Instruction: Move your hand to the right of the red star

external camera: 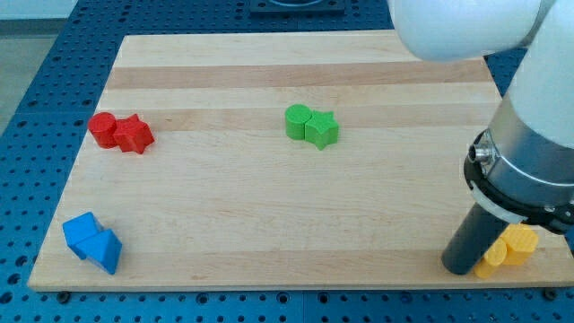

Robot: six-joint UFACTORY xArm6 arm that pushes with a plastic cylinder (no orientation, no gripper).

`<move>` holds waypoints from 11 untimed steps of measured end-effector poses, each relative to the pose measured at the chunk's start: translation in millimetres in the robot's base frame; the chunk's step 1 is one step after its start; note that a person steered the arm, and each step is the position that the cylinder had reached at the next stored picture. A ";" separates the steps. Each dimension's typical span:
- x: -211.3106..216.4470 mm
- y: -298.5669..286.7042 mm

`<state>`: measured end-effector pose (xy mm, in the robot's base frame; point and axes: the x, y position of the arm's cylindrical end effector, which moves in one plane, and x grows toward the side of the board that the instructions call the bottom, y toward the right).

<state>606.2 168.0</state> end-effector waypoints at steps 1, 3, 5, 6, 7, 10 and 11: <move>-9.1 -0.2; -30.9 -11.9; -36.6 -76.8; -53.5 -118.7; -95.2 -171.4; -212.7 -283.5; -266.9 -275.9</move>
